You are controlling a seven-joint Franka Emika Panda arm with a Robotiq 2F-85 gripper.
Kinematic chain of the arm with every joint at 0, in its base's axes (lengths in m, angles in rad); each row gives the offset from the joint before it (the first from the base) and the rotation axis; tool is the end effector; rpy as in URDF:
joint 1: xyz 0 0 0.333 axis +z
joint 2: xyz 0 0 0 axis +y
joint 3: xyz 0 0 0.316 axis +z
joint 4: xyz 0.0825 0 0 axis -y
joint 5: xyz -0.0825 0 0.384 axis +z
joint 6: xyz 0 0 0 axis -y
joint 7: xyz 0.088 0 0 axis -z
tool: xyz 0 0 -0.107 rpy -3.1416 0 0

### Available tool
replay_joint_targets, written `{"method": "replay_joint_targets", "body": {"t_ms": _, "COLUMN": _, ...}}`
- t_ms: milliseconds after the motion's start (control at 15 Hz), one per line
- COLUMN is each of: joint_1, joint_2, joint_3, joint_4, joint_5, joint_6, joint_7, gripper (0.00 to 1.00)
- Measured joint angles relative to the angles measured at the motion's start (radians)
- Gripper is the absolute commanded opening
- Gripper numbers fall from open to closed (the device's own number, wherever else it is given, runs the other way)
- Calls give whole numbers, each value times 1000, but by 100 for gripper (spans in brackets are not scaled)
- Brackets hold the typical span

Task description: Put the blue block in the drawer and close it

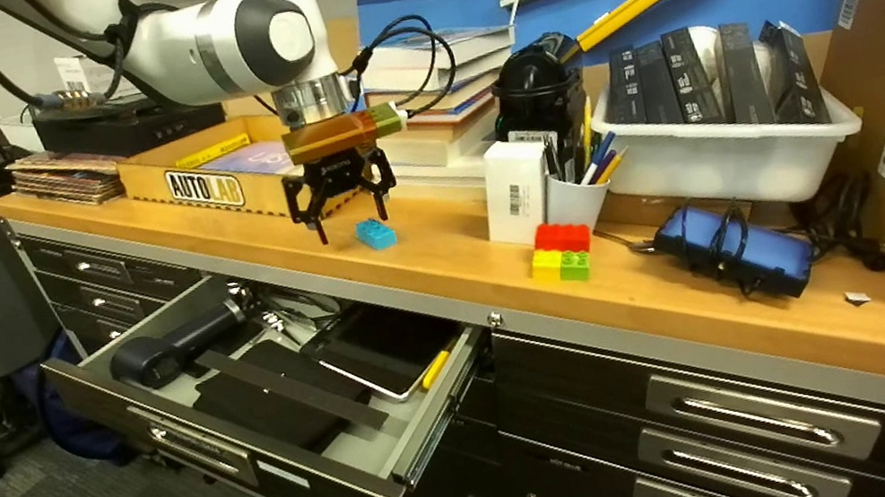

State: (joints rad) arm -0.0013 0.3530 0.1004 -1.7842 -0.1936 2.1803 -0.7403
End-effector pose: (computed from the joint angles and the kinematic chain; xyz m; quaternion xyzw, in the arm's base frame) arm 0.6458 0.0519 0.3628 0.8896 0.4518 0.0019 0.0673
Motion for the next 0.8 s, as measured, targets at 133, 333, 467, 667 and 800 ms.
{"method": "replay_joint_targets", "body": {"t_ms": 133, "joint_1": 0, "joint_2": 18, "joint_3": -2, "joint_4": 10, "joint_5": 0, "joint_6": 16, "joint_7": 0, "gripper": 100}}
{"method": "replay_joint_targets", "body": {"t_ms": 333, "joint_1": 0, "joint_2": 47, "joint_3": -3, "joint_4": 32, "joint_5": 0, "joint_6": 28, "joint_7": 0, "gripper": 100}}
{"method": "replay_joint_targets", "body": {"t_ms": 467, "joint_1": 0, "joint_2": 64, "joint_3": -4, "joint_4": 50, "joint_5": 0, "joint_6": 26, "joint_7": 0, "gripper": 75}}
{"method": "replay_joint_targets", "body": {"t_ms": 667, "joint_1": -1, "joint_2": 71, "joint_3": -4, "joint_4": 62, "joint_5": 1, "joint_6": 7, "joint_7": 0, "gripper": 57}}
{"method": "replay_joint_targets", "body": {"t_ms": 800, "joint_1": -1, "joint_2": 70, "joint_3": -4, "joint_4": 65, "joint_5": 2, "joint_6": -1, "joint_7": 0, "gripper": 41}}
